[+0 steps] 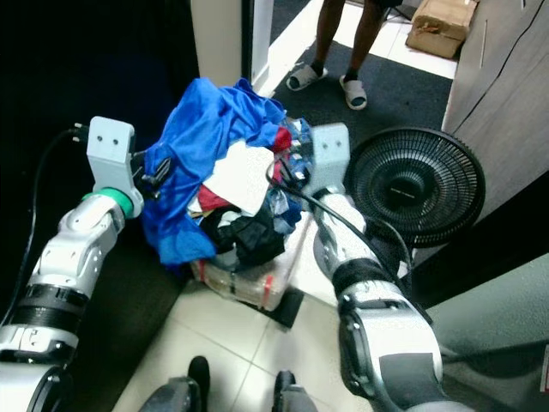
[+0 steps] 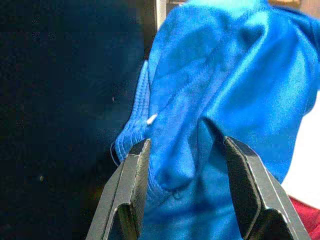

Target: Clothes washing

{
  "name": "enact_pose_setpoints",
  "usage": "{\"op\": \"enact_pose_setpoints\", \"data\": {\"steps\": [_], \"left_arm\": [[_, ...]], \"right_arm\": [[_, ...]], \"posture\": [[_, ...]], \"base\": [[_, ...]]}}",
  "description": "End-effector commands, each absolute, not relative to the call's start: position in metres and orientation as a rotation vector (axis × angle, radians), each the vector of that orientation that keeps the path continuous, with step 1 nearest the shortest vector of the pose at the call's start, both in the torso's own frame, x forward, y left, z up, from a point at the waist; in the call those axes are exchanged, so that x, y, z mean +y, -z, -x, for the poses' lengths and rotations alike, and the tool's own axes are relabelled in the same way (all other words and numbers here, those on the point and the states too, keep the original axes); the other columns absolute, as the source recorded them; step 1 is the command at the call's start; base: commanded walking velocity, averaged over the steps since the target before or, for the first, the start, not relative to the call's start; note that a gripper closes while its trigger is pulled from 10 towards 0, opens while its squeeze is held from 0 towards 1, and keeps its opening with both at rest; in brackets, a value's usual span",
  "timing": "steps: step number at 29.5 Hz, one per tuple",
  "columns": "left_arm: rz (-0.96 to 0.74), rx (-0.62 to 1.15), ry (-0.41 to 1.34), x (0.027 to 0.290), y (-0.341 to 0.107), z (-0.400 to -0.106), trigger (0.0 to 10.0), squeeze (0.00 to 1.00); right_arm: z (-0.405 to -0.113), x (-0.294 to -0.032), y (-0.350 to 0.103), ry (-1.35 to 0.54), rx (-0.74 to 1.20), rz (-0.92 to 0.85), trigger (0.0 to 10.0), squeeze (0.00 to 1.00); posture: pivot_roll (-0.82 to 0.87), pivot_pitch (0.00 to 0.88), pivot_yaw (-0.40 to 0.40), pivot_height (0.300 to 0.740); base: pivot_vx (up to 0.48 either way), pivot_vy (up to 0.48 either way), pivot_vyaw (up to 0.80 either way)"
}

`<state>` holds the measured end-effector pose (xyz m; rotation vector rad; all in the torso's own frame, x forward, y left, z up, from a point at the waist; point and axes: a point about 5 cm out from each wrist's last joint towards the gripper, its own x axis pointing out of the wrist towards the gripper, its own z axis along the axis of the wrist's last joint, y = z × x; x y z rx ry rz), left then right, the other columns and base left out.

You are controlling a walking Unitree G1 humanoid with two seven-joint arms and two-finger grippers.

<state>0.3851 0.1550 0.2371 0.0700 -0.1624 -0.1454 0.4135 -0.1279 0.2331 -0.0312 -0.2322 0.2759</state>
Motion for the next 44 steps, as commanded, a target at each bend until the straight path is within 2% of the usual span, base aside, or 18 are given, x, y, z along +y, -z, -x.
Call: {"op": "enact_pose_setpoints", "data": {"steps": [1, 4, 9, 16, 23, 44], "left_arm": [[-0.074, -0.158, 0.104, 0.168, -0.238, -0.382, 10.0, 0.0], [-0.076, -0.153, 0.072, 0.179, -0.233, -0.376, 10.0, 0.0], [-0.048, -0.159, 0.062, 0.181, -0.226, -0.364, 10.0, 0.0], [-0.007, -0.172, 0.097, 0.166, -0.219, -0.348, 10.0, 0.0], [0.035, -0.174, 0.112, 0.152, -0.215, -0.347, 10.0, 0.0], [0.023, -0.213, 0.1, 0.149, -0.224, -0.345, 10.0, 0.0]], "right_arm": [[-0.411, -0.116, -0.214, -0.309, -0.155, 0.02, 10.0, 0.0], [-0.407, -0.11, -0.202, -0.321, -0.142, 0.009, 10.0, 0.0], [-0.398, -0.117, -0.193, -0.31, -0.207, 0.008, 10.0, 0.0], [-0.376, -0.13, -0.197, -0.278, -0.341, 0.006, 10.0, 0.0], [-0.353, -0.132, -0.178, -0.237, -0.334, -0.003, 10.0, 0.0], [-0.352, -0.131, -0.192, -0.239, -0.341, 0.04, 10.0, 0.0]], "posture": [[0.12, 0.271, 0.005, 0.74], [0.13, 0.253, -0.012, 0.74], [0.12, 0.201, -0.035, 0.74], [0.09, 0.155, -0.033, 0.74], [0.05, 0.108, -0.022, 0.74], [0.06, 0.069, -0.03, 0.74]], "base": [[0.0, 0.0, 0.0], [0.0, 0.0, 0.0], [0.0, 0.0, 0.0], [0.0, 0.0, 0.0], [0.0, 0.0, 0.0], [-0.197, 0.0, 0.0]]}}
